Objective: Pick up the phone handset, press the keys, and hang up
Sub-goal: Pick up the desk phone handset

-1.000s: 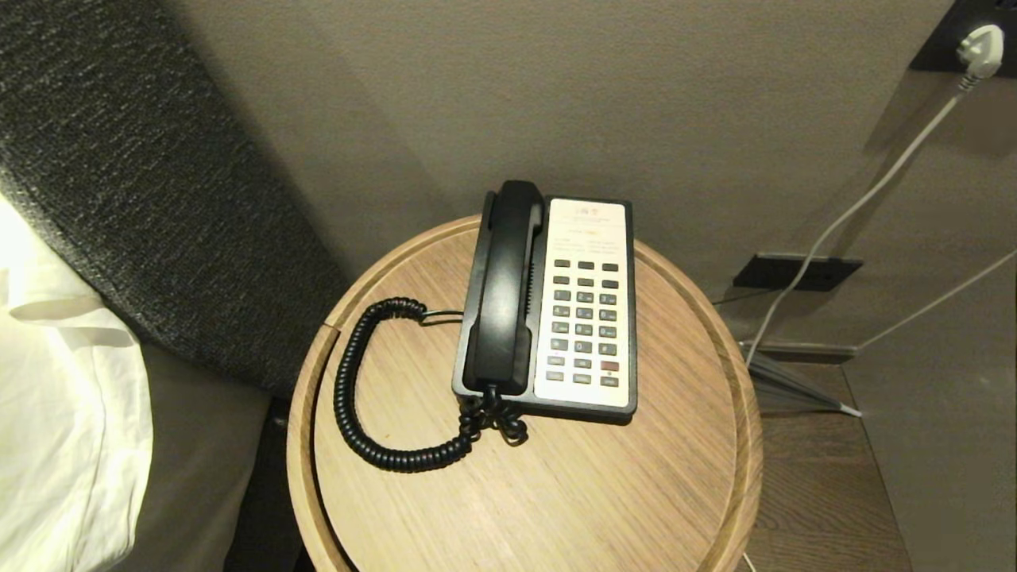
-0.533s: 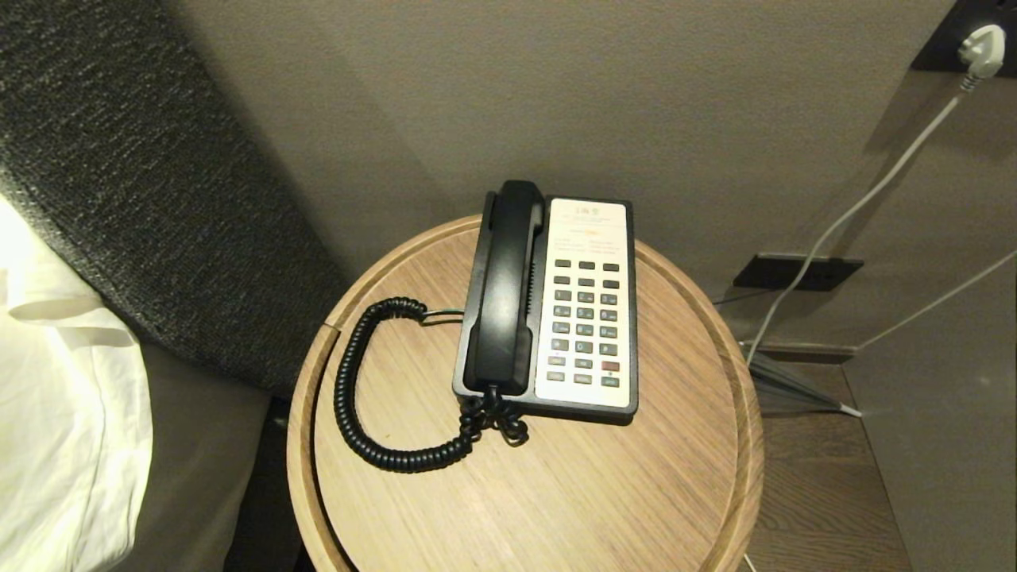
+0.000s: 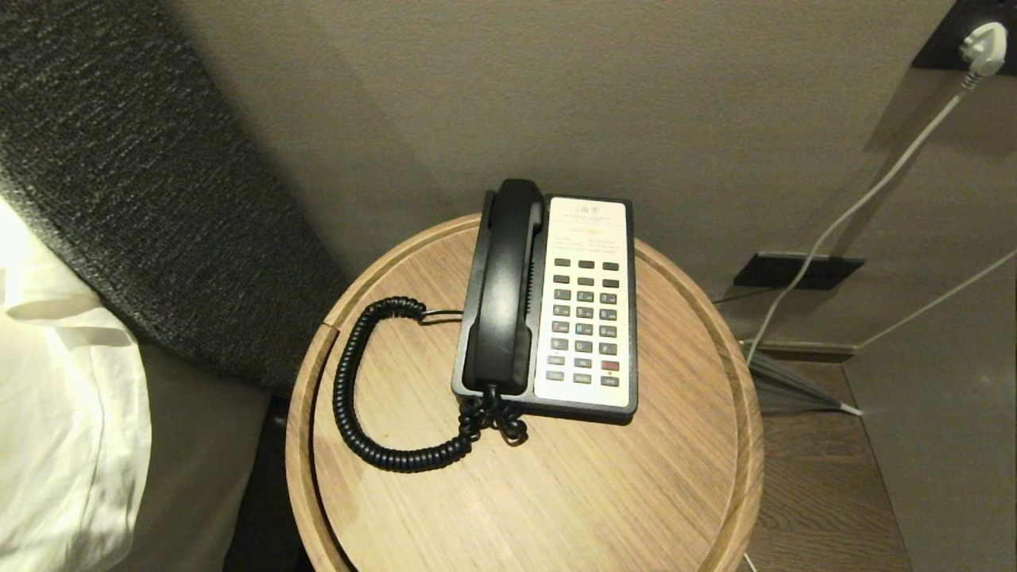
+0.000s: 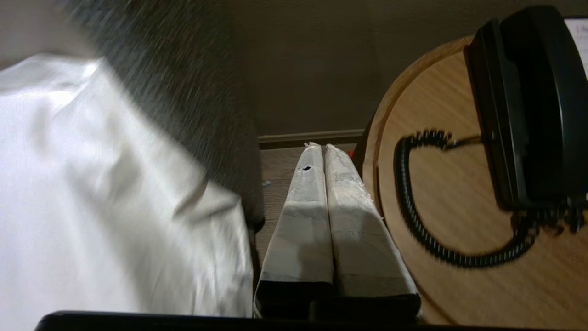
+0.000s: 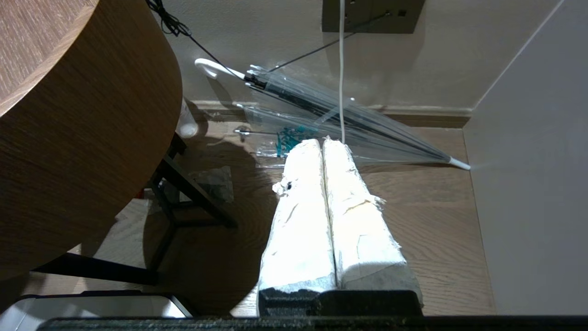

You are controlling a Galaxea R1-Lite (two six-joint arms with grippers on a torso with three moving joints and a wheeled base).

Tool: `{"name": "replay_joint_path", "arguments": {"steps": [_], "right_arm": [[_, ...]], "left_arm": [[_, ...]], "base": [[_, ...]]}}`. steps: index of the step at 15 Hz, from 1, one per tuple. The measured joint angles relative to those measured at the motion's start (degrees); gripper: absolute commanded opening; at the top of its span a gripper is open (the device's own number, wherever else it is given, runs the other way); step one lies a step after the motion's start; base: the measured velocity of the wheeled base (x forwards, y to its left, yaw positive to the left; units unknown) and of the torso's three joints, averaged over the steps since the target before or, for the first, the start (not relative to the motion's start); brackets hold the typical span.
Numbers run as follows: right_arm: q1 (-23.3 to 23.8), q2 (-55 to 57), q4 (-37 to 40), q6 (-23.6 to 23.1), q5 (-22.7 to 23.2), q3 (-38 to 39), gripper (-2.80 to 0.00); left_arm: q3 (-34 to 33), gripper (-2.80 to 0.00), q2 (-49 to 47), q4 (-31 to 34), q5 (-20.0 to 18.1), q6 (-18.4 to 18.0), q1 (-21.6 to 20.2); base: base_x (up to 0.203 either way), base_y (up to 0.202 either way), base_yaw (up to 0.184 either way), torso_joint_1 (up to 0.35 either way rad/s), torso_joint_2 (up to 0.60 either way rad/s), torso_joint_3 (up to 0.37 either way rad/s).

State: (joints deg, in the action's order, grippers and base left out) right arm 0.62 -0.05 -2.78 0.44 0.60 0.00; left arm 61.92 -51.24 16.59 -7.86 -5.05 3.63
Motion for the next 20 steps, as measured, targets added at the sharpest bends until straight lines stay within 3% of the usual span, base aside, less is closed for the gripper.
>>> {"name": "replay_joint_path", "arguments": {"steps": [2,5,6,8,12,15,17,20], "right_arm": [[0.00,0.00,0.00,-0.01,0.01,0.00,-2.80],[0.00,0.00,0.00,-0.02,0.00,-0.02,-2.80],[0.00,0.00,0.00,-0.02,0.00,-0.02,-2.80],[0.00,0.00,0.02,0.00,0.00,-0.02,-2.80],[0.00,0.00,0.02,0.00,0.00,-0.02,-2.80],[0.00,0.00,0.00,0.00,0.00,0.00,-2.80],[0.00,0.00,0.00,0.02,0.00,0.00,-2.80],[0.00,0.00,0.00,0.00,0.00,0.00,-2.80]], "left_arm": [[13.24,-2.80,-14.34,2.44,0.61,0.77,5.62],[27.56,-2.80,-29.35,6.87,4.45,5.63,18.43],[30.15,0.00,-32.20,9.46,5.37,7.24,21.47],[32.69,0.00,-35.42,14.73,6.94,8.85,25.63],[36.76,0.00,-37.50,17.51,12.44,8.81,31.19],[42.96,0.00,-39.78,23.99,15.68,9.48,37.98],[44.87,0.00,-42.32,27.15,20.22,11.81,41.51],[45.53,0.00,-45.79,27.26,24.98,12.90,43.30]], "base": [[0.000,0.000,0.000,0.000,0.00,0.000],[0.000,0.000,0.000,0.000,0.00,0.000],[0.000,0.000,0.000,0.000,0.00,0.000],[0.000,0.000,0.000,0.000,0.00,0.000],[0.000,0.000,0.000,0.000,0.00,0.000],[0.000,0.000,0.000,0.000,0.00,0.000],[0.000,0.000,0.000,0.000,0.00,0.000],[0.000,0.000,0.000,0.000,0.00,0.000]]}}
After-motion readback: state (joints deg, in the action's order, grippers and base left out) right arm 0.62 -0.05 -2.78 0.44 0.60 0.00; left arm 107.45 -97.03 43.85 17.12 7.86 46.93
